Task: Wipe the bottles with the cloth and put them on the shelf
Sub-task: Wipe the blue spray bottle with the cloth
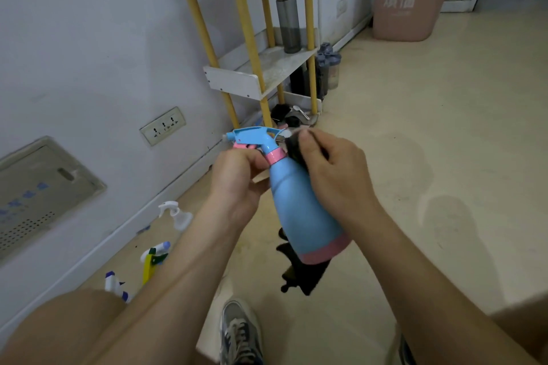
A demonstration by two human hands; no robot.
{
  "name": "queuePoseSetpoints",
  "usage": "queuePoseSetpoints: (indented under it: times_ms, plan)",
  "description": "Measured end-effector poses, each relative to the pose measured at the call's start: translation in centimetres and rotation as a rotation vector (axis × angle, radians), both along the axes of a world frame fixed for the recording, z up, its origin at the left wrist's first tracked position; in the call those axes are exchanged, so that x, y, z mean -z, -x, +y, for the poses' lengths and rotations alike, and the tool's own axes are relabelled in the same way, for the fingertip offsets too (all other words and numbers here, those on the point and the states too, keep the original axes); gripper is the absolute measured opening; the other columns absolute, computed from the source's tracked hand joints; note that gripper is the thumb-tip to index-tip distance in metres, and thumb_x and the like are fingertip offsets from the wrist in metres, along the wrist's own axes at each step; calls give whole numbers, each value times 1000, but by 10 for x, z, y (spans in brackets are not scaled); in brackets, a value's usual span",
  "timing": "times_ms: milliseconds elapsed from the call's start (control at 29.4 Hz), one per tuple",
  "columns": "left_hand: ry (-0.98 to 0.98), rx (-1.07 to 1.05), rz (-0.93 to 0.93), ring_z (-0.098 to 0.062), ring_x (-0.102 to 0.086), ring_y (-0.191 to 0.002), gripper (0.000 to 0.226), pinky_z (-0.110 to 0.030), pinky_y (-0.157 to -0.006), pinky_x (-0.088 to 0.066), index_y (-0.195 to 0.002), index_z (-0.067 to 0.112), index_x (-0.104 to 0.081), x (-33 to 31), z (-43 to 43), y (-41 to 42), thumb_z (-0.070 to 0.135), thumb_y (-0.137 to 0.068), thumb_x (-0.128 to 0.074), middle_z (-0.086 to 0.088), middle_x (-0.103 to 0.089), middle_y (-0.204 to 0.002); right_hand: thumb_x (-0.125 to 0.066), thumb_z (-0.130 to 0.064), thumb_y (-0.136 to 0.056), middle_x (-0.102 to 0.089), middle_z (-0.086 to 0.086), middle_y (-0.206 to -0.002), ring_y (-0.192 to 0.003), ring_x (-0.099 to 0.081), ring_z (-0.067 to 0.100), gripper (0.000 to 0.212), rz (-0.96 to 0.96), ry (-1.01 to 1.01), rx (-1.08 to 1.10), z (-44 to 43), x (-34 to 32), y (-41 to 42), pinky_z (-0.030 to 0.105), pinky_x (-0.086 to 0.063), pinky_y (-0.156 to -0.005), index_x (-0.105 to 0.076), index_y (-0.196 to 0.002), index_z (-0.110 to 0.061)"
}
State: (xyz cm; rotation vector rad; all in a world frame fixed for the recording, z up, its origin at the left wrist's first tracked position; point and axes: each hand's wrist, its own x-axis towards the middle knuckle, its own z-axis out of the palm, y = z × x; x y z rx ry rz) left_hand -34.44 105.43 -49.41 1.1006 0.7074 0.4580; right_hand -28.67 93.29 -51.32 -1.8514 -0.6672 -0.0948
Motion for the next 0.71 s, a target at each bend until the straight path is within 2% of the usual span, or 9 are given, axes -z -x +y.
queuePoseSetpoints:
  times_ms: [102, 170, 204, 272, 340, 442, 579, 647, 715]
  plan:
    - [-26, -79, -47, -18, -63, -63, 41, -36, -71, -53, -83, 10, -59, -13, 10, 3, -19, -70, -35, -3, -64, -70, -46, -53, -97, -70, -12, -87, -84, -61, 10, 30, 107, 177, -130, -5, 1, 0, 33, -46, -71, -71, -93, -36]
    - [-29, -165, -105, -17, -65, -63, 43, -36, -69, -56, -85, 12, -61, -19, 20, 4, -19, -73, -34, -4, -64, -72, -52, -69, -84, -69, -21, -103, -90, -62, -8, 34, 361, 124, -284, -15, 8, -6, 22, -47, -74, -66, -108, -49]
    - [-17, -200, -136, -17, -65, -66, 43, -37, -70, -57, -87, 13, -61, -19, 24, 5, -19, -74, -34, -5, -63, -75, -56, -71, -76, -64, -25, -111, -92, -59, -14, 49, 431, 129, -364, -19, 11, -8, 14, -46, -73, -57, -121, -53]
    - [12, -246, -153, -20, -64, -72, 42, -37, -72, -56, -91, 11, -62, -13, 29, 3, -17, -75, -35, -8, -64, -83, -70, -59, -66, -56, -23, -122, -99, -57, -15, 87, 489, 132, -471, -23, 21, -10, 7, -47, -75, -33, -144, -48]
    - [82, -238, -163, -25, -67, -79, 44, -36, -73, -56, -102, 6, -62, -6, 30, 1, -16, -74, -35, -14, -68, -95, -84, -40, -65, -59, -15, -121, -98, -64, -5, 103, 500, 91, -490, -21, 31, -9, 10, -51, -76, -24, -149, -46]
    - [166, -162, -191, -26, -68, -91, 48, -38, -82, -54, -113, 7, -60, 1, 29, 3, -13, -76, -36, -14, -70, -106, -85, -21, -74, -65, -6, -113, -89, -69, 1, 82, 598, -101, -397, -19, 36, -2, 15, -54, -68, -43, -143, -34]
    - [210, 28, -295, -20, -66, -86, 51, -33, -77, -51, -123, 9, -56, -1, 32, 8, -8, -81, -34, -6, -69, -104, -74, -46, -68, -73, 6, -112, -96, -71, 22, 62, 931, -292, -464, -22, 42, -4, 32, -55, -77, -65, -123, -18]
    - [281, 123, -408, -24, -69, -91, 43, -39, -88, -52, -119, 10, -57, 0, 32, 11, -4, -82, -38, -9, -68, -110, -71, -50, -68, -75, 5, -105, -88, -72, 21, 54, 1092, -346, -458, -21, 37, -3, 34, -53, -76, -69, -113, -19]
    - [252, 188, -324, -27, -67, -105, 40, -46, -99, -49, -126, 12, -58, 5, 20, 11, 17, -86, -57, -11, -67, -119, -65, -49, -70, -75, 6, -104, -90, -72, 22, 49, 1065, -402, -425, -18, 30, -5, 37, -55, -80, -70, -108, -18]
